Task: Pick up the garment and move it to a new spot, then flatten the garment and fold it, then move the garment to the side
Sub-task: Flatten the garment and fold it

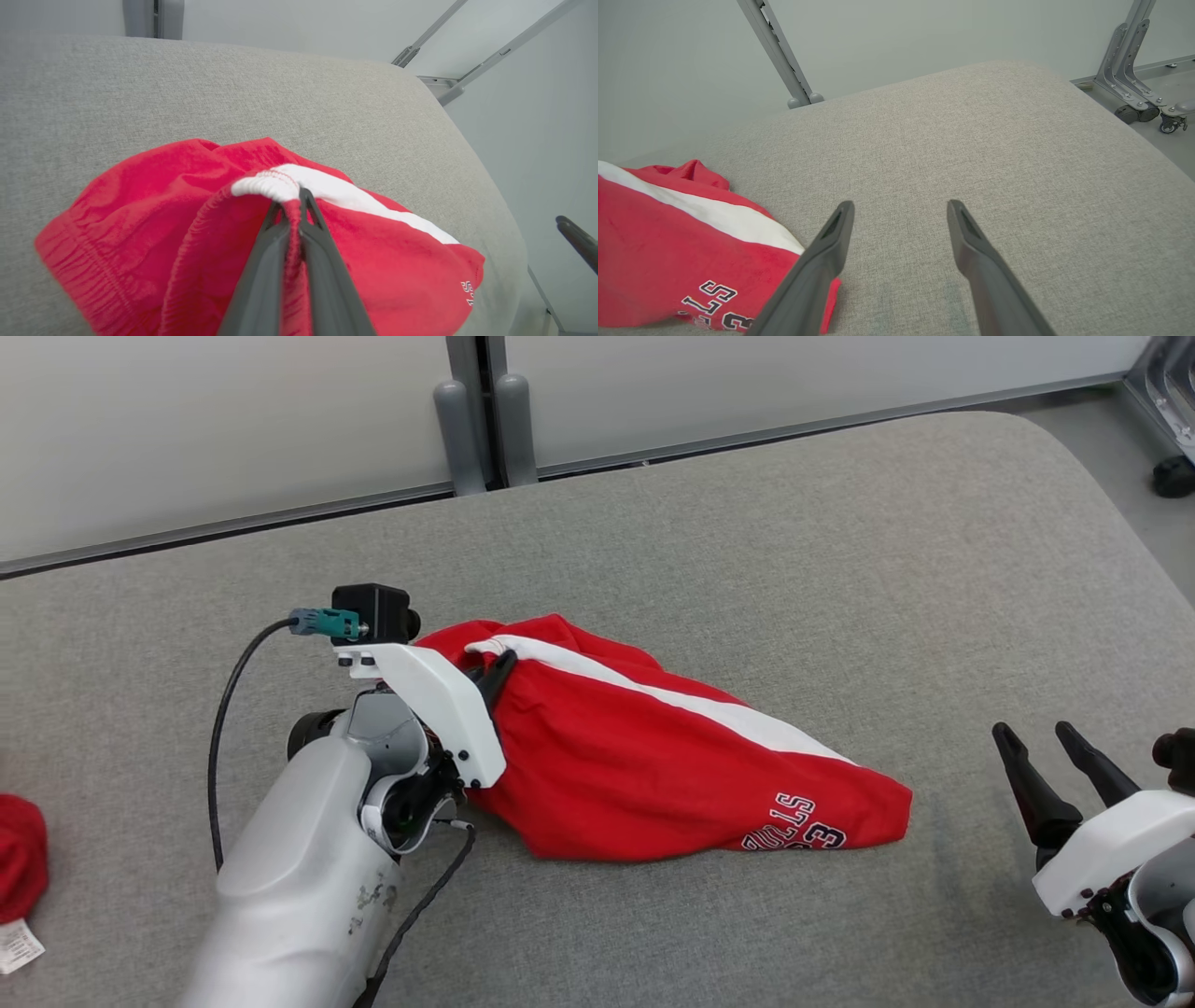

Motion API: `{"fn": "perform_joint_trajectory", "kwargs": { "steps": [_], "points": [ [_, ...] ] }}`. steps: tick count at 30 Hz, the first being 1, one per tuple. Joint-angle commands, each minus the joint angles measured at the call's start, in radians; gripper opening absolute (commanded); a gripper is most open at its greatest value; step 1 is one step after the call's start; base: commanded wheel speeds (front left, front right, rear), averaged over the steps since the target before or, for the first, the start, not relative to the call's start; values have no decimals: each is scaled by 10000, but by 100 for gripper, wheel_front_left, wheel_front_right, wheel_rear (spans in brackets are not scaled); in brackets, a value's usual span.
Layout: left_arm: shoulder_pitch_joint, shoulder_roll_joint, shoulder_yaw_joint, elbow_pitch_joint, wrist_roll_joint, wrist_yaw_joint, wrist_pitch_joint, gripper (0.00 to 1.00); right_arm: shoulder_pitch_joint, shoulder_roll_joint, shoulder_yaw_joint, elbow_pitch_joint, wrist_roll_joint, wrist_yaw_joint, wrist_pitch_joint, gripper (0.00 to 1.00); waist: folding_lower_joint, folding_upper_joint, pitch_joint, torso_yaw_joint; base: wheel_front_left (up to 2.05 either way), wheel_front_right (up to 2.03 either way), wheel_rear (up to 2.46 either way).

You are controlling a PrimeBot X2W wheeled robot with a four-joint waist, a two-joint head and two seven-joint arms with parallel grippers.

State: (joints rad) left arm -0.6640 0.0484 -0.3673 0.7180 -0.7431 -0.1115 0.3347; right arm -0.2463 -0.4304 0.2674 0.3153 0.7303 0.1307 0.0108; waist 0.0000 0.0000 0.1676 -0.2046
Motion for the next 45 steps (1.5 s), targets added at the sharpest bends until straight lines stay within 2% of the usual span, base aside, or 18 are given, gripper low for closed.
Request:
{"fn": "perform_joint_trajectory", "kwargs": {
  "steps": [1, 5, 8, 14, 17, 23, 30, 31, 32, 33, 39, 41, 44, 45],
  "points": [
    [62, 40, -118, -71, -94, -74, -124, 0, 49, -47, -20, 60, -94, 3, -17, 100, 0, 0, -139, 187, 0, 0, 0],
    [729, 41, -631, -797, -503, -189, -190, 0, 194, -82, -106, 104, -171, 2, 20, 100, 0, 0, -431, 675, 0, 0, 0],
    [1436, 284, -1127, -2034, -994, -204, -33, 0, 347, -125, -258, 116, -166, 2, 49, 100, 0, 0, -682, 1102, 0, 0, 0],
    [3382, 2000, -2180, -5027, -1967, -212, 532, 0, 580, -276, -655, -42, -183, 2, 250, 100, 0, 0, -1049, 1688, 0, 0, 0],
    [4232, 2834, -2262, -5849, -2035, -213, 582, 0, 696, -280, -840, -186, -303, 2, 388, 100, 0, 0, -1093, 1853, 0, 0, 0],
    [5245, 3500, -2356, -6356, -2179, -178, 554, 0, 899, -197, -1148, -352, -480, 2, 624, 100, 0, 0, -1101, 2032, 0, 0, 0],
    [5920, 3470, -2306, -5659, -2031, 302, 107, 0, 1101, -66, -1297, -505, -766, 2, 838, 100, 0, 0, -1156, 1982, 0, 0, 0],
    [5994, 3415, -2296, -5524, -2039, 315, 3, 4, 1125, -49, -1313, -511, -809, 2, 847, 100, 0, 0, -1160, 1965, 0, 0, 0],
    [6064, 3364, -2284, -5394, -2068, 339, -91, 40, 1145, -28, -1325, -522, -841, 2, 860, 100, 0, 0, -1165, 1951, 0, 0, 0],
    [6139, 3323, -2278, -5278, -2098, 341, -175, 100, 1157, 3, -1320, -531, -851, 2, 872, 100, 0, 0, -1184, 1935, 0, 0, 0],
    [6447, 3222, -2085, -5089, -1947, 451, -967, 100, 1372, 227, -1321, -519, -982, 2, 910, 100, 0, 0, -1377, 1897, 0, 0, 0],
    [6548, 3222, -1900, -5316, -1817, 694, -1370, 100, 1408, 278, -1299, -546, -989, 2, 792, 100, 0, 0, -1444, 1931, 0, 0, 0],
    [6583, 3313, -1407, -5663, -1453, 1304, -2185, 100, 1406, 429, -1252, -594, -1092, 2, 353, 100, 0, 0, -1519, 1962, 0, 0, 0],
    [6583, 3313, -1407, -5663, -1453, 1304, -2185, 100, 1406, 429, -1252, -594, -1092, 2, 353, 100, 0, 0, -1519, 1962, 0, 0, 0]
  ]
}}
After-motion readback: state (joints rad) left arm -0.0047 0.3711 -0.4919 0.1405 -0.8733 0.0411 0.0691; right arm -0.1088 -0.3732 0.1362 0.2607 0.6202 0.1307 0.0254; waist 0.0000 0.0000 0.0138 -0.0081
